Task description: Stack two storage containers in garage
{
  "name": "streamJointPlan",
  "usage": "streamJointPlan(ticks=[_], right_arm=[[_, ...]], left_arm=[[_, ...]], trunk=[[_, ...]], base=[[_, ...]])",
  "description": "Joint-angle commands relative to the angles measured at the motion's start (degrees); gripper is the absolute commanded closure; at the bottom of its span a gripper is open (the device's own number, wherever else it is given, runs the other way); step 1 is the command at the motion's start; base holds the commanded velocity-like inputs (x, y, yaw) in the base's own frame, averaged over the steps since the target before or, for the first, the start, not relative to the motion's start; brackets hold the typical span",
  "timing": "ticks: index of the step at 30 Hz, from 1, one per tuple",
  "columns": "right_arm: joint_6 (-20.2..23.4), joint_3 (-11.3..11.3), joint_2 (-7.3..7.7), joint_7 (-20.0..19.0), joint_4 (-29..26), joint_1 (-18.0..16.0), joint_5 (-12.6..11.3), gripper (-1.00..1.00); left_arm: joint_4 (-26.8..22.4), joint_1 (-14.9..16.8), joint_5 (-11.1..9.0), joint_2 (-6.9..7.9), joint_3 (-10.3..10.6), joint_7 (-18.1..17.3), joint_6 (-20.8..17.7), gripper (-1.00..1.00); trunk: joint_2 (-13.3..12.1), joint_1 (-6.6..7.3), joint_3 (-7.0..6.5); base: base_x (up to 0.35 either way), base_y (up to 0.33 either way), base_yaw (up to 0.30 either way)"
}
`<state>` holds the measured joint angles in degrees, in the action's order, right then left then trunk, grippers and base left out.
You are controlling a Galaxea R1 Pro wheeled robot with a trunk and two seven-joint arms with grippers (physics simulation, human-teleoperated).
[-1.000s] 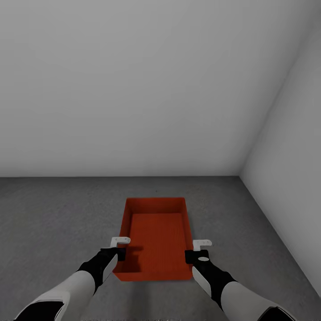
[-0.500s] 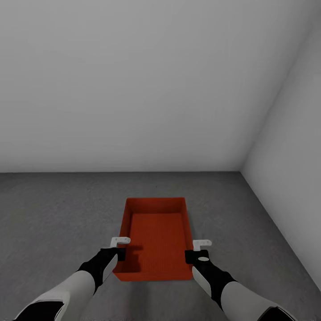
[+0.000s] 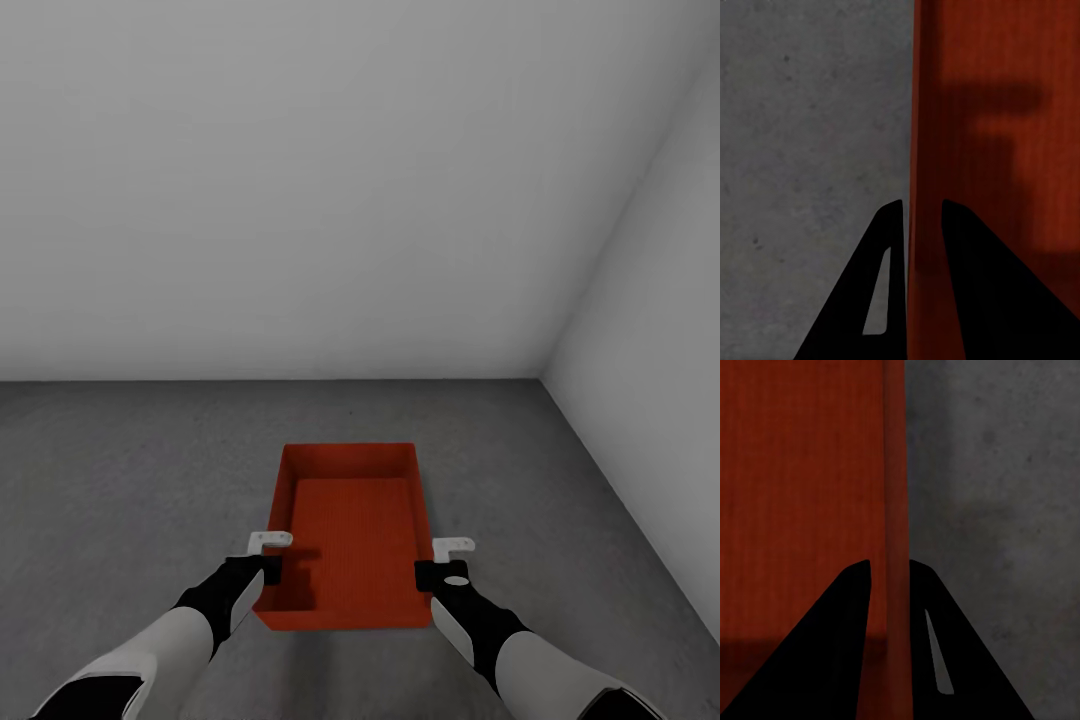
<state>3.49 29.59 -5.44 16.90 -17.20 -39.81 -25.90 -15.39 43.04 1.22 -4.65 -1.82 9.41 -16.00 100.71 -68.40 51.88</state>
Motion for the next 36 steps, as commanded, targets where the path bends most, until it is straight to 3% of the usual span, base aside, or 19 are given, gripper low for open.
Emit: streamJointPlan(ticks=[1, 14, 36], right_arm=[[0.1, -0.9, 0.08, 0.2, -2.0, -0.1, 0.4, 1.0], [0.1, -0.9, 0.08, 0.2, -2.1, -0.1, 0.4, 1.0], [0.1, -0.9, 0.08, 0.2, -2.0, -0.1, 0.4, 1.0]], left_arm=[[0.0, -0.1, -0.4, 0.87, 0.6, 0.3, -0.3, 1.0], [0.0, -0.1, -0.4, 0.87, 0.6, 0.3, -0.3, 1.0], [0.0, -0.1, -0.4, 0.87, 0.6, 0.3, -0.3, 1.0]], trunk=[[0.0, 0.01, 0.05], [0.0, 0.01, 0.11], [0.0, 0.01, 2.07]], base=[[0.0, 0.0, 0.0], [0.0, 0.0, 0.0], [0.0, 0.0, 0.0]])
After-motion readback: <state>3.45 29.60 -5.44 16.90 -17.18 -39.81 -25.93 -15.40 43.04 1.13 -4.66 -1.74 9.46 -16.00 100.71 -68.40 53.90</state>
